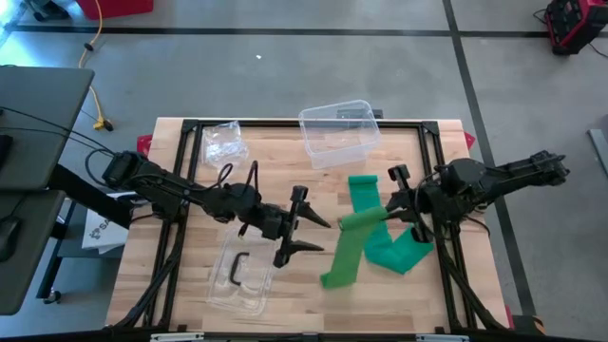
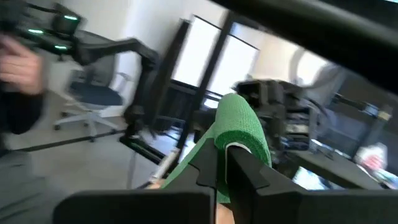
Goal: Roll bandage
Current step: Roll the green bandage
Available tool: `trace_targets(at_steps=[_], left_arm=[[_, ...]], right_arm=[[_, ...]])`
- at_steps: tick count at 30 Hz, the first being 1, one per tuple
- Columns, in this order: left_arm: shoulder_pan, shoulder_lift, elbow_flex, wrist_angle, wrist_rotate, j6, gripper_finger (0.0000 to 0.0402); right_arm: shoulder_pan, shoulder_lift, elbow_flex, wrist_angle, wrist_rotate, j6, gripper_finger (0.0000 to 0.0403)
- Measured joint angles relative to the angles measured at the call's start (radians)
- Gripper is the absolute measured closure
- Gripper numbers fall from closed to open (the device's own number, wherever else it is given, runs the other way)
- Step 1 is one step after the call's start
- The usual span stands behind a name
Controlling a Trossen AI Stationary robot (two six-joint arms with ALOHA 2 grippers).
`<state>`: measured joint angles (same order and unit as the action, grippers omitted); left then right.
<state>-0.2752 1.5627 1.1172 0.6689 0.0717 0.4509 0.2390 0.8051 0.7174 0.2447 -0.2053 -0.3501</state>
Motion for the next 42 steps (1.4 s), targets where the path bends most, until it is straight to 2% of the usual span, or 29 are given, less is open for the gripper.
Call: trace_targets(at_steps=[2,7,13,16,23,26,33,42], left_arm=[[0.000,0.000,0.000,0.000,-0.018,-0.002,0.0163],[0.022,0.000,0.000,-0.018,-0.065,-0.051,0.0163],[0.069,-0.001,0.000,-0.011,-0.107,-0.157,0.0163],[0.072,-0.002,0.000,-0.010,-0.111,-0.161,0.0163],[0.071,-0.002,0.000,-0.012,-0.214,-0.182,0.0163],[0.075,-0.002,0.000,-0.016,-0.225,-0.197,0.0163],[0.106,-0.004,0.000,-0.050,-0.252,-0.267,0.0163],[0.148,-0.005,0.000,-0.152,-0.239,-0.410,0.0163]], right_arm=[[-0.005,0.000,0.000,0.000,0.048,0.001,0.0397],[-0.018,0.000,0.000,-0.008,0.092,0.001,0.0396],[-0.032,0.010,0.000,-0.030,0.096,0.020,0.0396],[-0.032,0.013,0.000,-0.031,0.096,0.019,0.0396],[-0.032,0.013,0.000,-0.035,0.127,0.020,0.0396],[-0.031,0.013,0.000,-0.035,0.188,0.020,0.0396],[-0.031,0.055,0.000,-0.028,0.257,0.039,0.0396],[-0.031,0.105,0.001,-0.039,0.284,0.040,0.0396]])
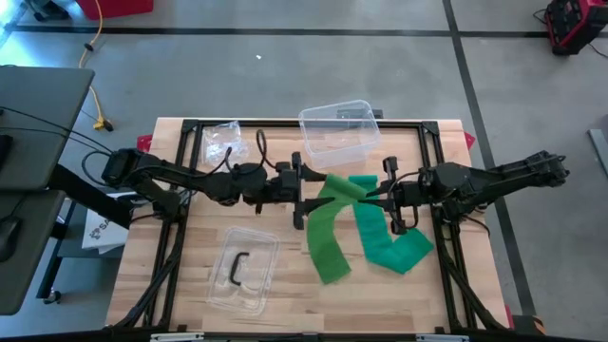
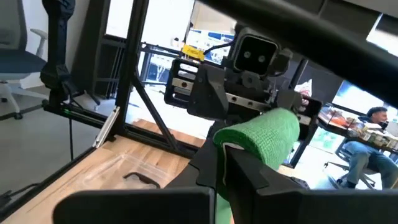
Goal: Roll bandage
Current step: Roll the green bandage
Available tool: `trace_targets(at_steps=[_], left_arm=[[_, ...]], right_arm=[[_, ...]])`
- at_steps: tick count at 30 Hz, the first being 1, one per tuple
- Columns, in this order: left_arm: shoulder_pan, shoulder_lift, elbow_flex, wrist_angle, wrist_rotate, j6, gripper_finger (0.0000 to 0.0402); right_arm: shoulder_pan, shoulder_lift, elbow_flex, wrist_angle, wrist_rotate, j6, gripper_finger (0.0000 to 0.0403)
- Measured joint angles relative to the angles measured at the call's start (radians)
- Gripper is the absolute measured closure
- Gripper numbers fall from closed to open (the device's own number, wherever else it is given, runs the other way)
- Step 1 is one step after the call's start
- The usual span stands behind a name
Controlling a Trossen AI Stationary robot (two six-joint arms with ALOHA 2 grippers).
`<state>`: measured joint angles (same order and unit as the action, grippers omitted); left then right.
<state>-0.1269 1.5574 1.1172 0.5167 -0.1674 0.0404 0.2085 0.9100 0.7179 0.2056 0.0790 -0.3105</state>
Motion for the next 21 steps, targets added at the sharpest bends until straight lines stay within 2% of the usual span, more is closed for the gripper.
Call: trace_targets(at_steps=[9,12,16,21], left_arm=[[0.034,0.002,0.000,-0.031,0.142,-0.087,0.0164],[0.043,0.002,0.000,-0.033,0.189,-0.094,0.0175],[0.044,0.002,-0.002,-0.032,0.232,-0.109,0.0214],[0.050,0.003,-0.002,-0.026,0.241,-0.111,0.0292]], right_arm=[[0.015,0.000,0.000,-0.030,0.008,0.000,0.0396],[0.024,0.000,0.000,-0.034,0.009,-0.002,0.0396],[0.026,0.000,0.000,-0.043,-0.003,-0.001,0.0396],[0.026,0.000,0.000,-0.044,-0.011,-0.003,0.0396]])
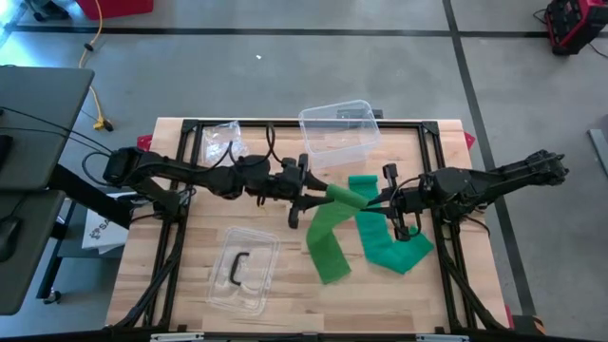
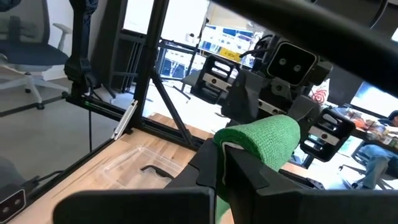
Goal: Roll bandage
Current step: Roll the green bandage
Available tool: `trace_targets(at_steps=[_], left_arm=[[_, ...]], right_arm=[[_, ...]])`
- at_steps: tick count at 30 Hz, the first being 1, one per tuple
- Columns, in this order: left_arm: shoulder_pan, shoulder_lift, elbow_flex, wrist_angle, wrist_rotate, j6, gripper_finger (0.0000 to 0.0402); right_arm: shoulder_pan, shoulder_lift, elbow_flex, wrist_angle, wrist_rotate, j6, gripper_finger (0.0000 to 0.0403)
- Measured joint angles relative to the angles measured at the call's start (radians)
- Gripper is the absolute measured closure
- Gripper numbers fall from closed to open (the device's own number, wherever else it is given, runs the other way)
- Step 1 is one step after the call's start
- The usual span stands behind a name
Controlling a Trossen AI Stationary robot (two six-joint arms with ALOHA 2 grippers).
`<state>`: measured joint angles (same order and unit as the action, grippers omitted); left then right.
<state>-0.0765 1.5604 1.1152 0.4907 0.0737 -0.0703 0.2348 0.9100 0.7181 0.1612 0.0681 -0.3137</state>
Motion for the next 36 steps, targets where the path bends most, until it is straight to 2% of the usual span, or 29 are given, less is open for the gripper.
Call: trace_targets(at_steps=[5,10,12,14,18,21,25,30,33,36], left_arm=[[0.015,0.000,0.000,0.001,0.031,-0.007,0.0380],[0.017,-0.003,0.000,-0.002,0.035,0.008,0.0387],[0.016,-0.014,0.000,-0.019,0.001,0.024,0.0389],[0.011,-0.042,0.000,-0.069,-0.070,0.052,0.0392],[-0.024,-0.108,-0.005,-0.198,-0.286,0.128,0.0394],[-0.055,-0.148,-0.004,-0.291,-0.474,0.180,0.0394],[-0.082,-0.145,-0.005,-0.405,-0.716,0.203,0.0394],[-0.078,-0.140,-0.047,-0.431,-0.915,0.204,0.0394],[-0.058,-0.142,-0.110,-0.435,-0.990,0.176,0.0394],[-0.033,-0.149,-0.180,-0.420,-1.010,0.136,0.0392]], right_arm=[[0.000,0.000,0.000,0.000,-0.002,0.002,0.0396],[0.000,0.000,0.000,-0.003,0.000,-0.001,0.0395],[-0.001,-0.001,0.000,-0.007,0.032,-0.001,0.0389],[-0.004,-0.006,0.000,-0.019,0.102,-0.002,0.0376],[-0.012,-0.005,0.000,-0.079,0.250,0.054,0.0325],[-0.025,-0.001,0.000,-0.167,0.270,0.110,0.0280],[-0.029,0.071,0.000,-0.275,0.199,0.202,0.0241],[-0.025,0.258,0.000,-0.286,0.037,0.321,0.0224],[-0.027,0.379,-0.001,-0.283,-0.091,0.350,0.0221],[-0.020,0.488,-0.001,-0.268,-0.200,0.308,0.0219]])
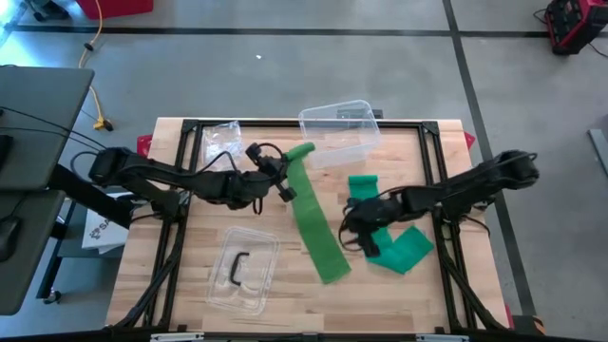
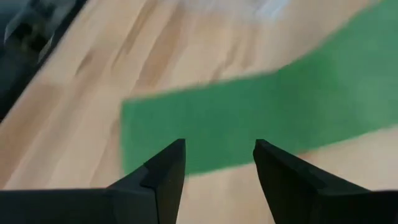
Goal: Roll bandage
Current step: Roll the green bandage
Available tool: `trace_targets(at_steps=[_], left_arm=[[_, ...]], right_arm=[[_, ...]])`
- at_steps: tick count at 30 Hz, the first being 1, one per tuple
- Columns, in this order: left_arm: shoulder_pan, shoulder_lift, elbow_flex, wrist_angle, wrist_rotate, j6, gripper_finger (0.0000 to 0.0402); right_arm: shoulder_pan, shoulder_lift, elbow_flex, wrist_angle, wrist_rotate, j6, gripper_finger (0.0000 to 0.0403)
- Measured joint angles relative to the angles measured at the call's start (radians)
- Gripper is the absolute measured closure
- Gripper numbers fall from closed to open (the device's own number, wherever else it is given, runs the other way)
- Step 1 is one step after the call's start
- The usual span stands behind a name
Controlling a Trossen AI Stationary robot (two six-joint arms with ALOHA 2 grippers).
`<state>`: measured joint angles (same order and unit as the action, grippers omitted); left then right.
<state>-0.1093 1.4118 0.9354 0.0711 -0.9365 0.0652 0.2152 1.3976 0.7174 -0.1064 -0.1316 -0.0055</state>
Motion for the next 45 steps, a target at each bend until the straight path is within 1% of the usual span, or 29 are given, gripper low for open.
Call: trace_targets(at_steps=[3,5,9,15,17,25,29,33,35,36,38,40,41,43,45], left_arm=[[0.021,-0.003,-0.066,0.013,-0.007,-0.051,0.0390],[0.031,-0.003,-0.108,0.021,-0.008,-0.077,0.0390],[0.045,-0.003,-0.177,0.085,-0.008,-0.126,0.0390],[0.051,-0.003,-0.234,0.098,-0.008,-0.169,0.0389],[0.051,-0.003,-0.245,0.092,-0.002,-0.169,0.0388],[0.032,-0.003,-0.250,0.116,0.017,-0.169,0.0388],[0.015,-0.003,-0.250,0.115,0.038,-0.190,0.0387],[0.001,-0.003,-0.250,0.114,0.077,-0.213,0.0387],[0.001,-0.003,-0.250,0.112,0.099,-0.213,0.0387],[0.001,-0.003,-0.250,0.111,0.110,-0.211,0.0387],[0.006,-0.003,-0.250,0.110,0.132,-0.192,0.0387],[0.017,-0.003,-0.250,0.107,0.152,-0.163,0.0387],[0.027,-0.003,-0.250,0.102,0.160,-0.150,0.0387],[0.053,-0.003,-0.250,0.083,0.181,-0.130,0.0387],[0.085,-0.002,-0.250,0.057,0.202,-0.115,0.0387]], right_arm=[[0.020,0.081,0.000,0.035,-0.121,-0.095,0.0219],[0.039,0.125,0.000,0.053,-0.175,-0.163,0.0219],[0.065,0.187,0.000,0.152,-0.225,-0.219,0.0218],[0.110,0.259,0.001,0.311,-0.215,-0.216,0.0218],[0.128,0.281,0.001,0.347,-0.191,-0.188,0.0218],[0.232,0.329,0.001,0.359,0.010,-0.174,0.0218],[0.269,0.369,0.001,0.364,0.092,-0.150,0.0218],[0.288,0.423,0.003,0.393,0.217,-0.100,0.0228],[0.288,0.445,0.005,0.407,0.237,-0.057,0.0249],[0.287,0.451,0.005,0.415,0.241,-0.036,0.0266],[0.287,0.457,0.005,0.433,0.247,0.000,0.0315],[0.287,0.457,0.005,0.445,0.256,0.032,0.0372],[0.287,0.452,0.005,0.443,0.268,0.041,0.0387],[0.284,0.435,0.009,0.427,0.308,0.091,0.0389],[0.277,0.398,0.010,0.409,0.355,0.104,0.0394]])
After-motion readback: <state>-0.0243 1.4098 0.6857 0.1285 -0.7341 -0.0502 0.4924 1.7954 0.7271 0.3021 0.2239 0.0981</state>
